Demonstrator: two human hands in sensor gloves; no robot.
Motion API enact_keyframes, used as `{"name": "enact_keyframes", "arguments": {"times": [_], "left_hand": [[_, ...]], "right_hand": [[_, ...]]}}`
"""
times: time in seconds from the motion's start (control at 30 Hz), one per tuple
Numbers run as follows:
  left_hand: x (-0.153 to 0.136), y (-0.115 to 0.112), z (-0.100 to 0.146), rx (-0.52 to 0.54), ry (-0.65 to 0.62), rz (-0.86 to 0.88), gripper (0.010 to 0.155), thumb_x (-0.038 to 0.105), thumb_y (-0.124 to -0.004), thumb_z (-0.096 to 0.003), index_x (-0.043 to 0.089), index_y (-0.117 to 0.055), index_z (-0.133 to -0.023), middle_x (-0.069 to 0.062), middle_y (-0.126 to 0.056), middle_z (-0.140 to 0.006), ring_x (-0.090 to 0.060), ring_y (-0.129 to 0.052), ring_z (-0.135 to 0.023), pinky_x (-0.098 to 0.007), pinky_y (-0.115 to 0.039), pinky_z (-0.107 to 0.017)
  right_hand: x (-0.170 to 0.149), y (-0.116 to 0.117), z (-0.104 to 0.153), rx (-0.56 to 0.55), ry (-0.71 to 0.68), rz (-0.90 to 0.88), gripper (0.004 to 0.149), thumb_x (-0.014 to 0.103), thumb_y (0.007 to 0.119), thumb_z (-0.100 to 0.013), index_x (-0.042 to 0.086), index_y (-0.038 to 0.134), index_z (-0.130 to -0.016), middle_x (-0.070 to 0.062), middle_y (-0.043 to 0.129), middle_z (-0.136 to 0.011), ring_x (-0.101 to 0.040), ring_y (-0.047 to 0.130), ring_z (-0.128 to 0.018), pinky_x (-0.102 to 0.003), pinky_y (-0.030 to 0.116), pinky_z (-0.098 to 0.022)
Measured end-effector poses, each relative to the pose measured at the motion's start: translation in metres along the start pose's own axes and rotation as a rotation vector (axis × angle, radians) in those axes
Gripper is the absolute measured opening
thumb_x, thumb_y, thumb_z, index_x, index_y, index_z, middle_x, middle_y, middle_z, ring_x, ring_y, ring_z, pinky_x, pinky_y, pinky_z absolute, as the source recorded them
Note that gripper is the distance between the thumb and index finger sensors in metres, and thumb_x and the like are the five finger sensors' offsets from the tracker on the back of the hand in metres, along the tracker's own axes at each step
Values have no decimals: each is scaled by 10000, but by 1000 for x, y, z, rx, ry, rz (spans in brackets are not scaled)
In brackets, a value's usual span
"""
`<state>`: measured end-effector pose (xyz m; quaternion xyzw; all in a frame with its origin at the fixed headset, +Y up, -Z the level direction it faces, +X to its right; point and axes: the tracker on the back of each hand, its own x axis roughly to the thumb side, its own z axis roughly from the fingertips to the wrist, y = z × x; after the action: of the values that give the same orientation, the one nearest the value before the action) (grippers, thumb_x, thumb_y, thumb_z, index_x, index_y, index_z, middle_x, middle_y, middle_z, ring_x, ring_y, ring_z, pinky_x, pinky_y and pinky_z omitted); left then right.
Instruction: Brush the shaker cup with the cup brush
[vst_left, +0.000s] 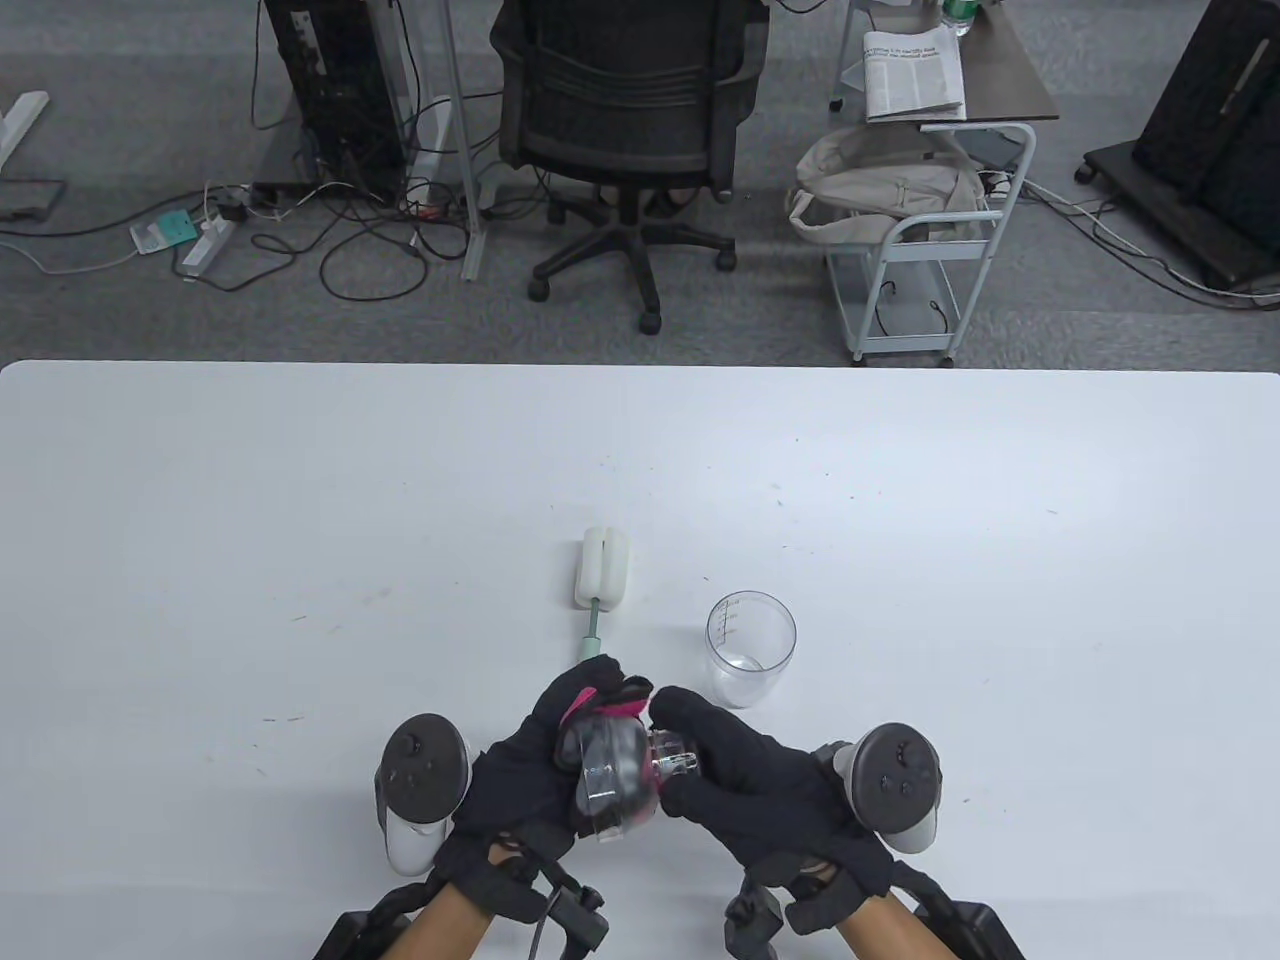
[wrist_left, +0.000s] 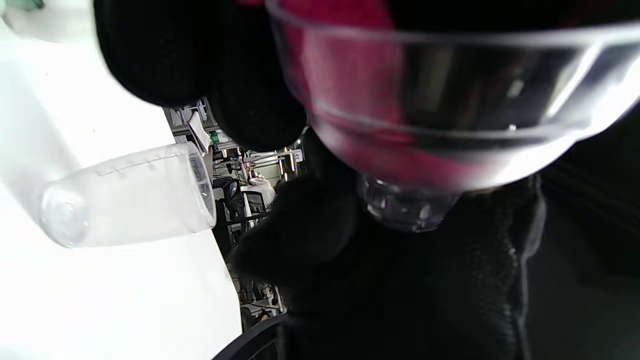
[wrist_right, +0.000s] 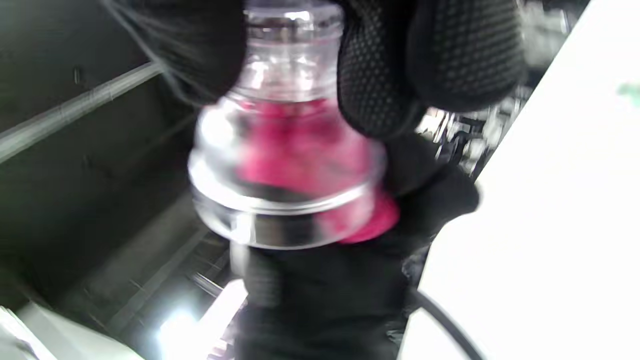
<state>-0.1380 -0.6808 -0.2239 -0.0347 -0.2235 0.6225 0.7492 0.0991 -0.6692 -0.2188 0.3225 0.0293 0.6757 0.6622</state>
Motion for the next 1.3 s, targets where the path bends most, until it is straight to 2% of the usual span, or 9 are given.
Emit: {"name": "enact_keyframes", "arguments": {"times": [0.2, 0.33, 0.4, 0.5, 0.63, 0.87, 1.03, 1.13, 1.3], "left_hand": [[-12, -5, -1, -155, 199, 111, 855, 498, -807, -565, 208, -240, -1136, -163, -803, -930, -219, -1030, -555, -494, -862, -440], [-15, 5, -4, -94, 141, 102, 680, 433, -865, -541, 215, -507, -1077, -120, -889, -815, -191, -1047, -485, -488, -875, -414], [-13, 11, -3, -15, 112, 92, 618, 414, -857, -557, 227, -540, -1053, -105, -895, -806, -174, -1049, -479, -477, -881, -416], [-4, 20, 3, 165, 37, 56, 588, 394, -838, -576, 227, -528, -1046, -118, -887, -811, -175, -1050, -483, -475, -881, -420], [6, 14, 7, 219, -81, -239, 589, 380, -811, -595, 243, -477, -1061, -106, -851, -872, -191, -1043, -533, -480, -873, -450], [20, -2, 7, 53, -251, -320, 641, 365, -782, -605, 309, -393, -1112, -153, -672, -1088, -303, -1014, -683, -529, -835, -534], [12, 1, -1, -97, -285, -56, 621, 360, -796, -586, 343, -466, -1112, -185, -603, -1147, -391, -983, -759, -576, -804, -568], [6, 9, -2, -24, -241, 67, 543, 330, -811, -581, 286, -568, -1064, -184, -749, -1060, -347, -1020, -689, -562, -830, -523], [6, 18, 3, 176, -133, -162, 525, 345, -806, -588, 237, -577, -1047, -190, -810, -989, -313, -1036, -654, -540, -850, -498]], "right_hand": [[13, 6, 2, 6, -135, 245, 457, 218, 872, -480, 342, 690, -881, -61, 496, -1113, -428, 681, -932, -540, 702, -745], [13, 7, 3, 19, -140, 269, 368, 249, 845, -510, 325, 752, -858, 30, 546, -1117, -381, 627, -1024, -548, 617, -782], [16, 8, 5, -14, -155, 317, 395, 349, 821, -537, 315, 728, -919, -26, 478, -1177, -408, 437, -1096, -619, 480, -786], [30, 15, 11, -191, -310, 619, 582, 504, 791, -535, 240, 622, -1025, -112, 385, -1152, -424, 521, -974, -564, 553, -743], [34, 34, 13, -140, -396, 931, 791, 664, 689, -525, 176, 460, -1104, -234, 415, -1085, -334, 776, -743, -474, 766, -596], [27, 12, 7, -215, -226, 666, 640, 477, 663, -600, 143, 438, -1097, -271, 397, -1081, -390, 825, -692, -503, 802, -537], [23, -17, 6, -324, -101, 463, 519, 339, 659, -604, 145, 543, -1072, -230, 568, -1049, -422, 873, -665, -518, 827, -503], [22, -39, 9, -431, -53, 410, 449, 299, 674, -595, 204, 632, -1033, -161, 662, -991, -364, 924, -615, -473, 874, -460], [30, -55, 11, -430, -109, 212, 436, 311, 736, -564, 228, 699, -991, -117, 720, -861, -252, 992, -520, -377, 937, -385]]}}
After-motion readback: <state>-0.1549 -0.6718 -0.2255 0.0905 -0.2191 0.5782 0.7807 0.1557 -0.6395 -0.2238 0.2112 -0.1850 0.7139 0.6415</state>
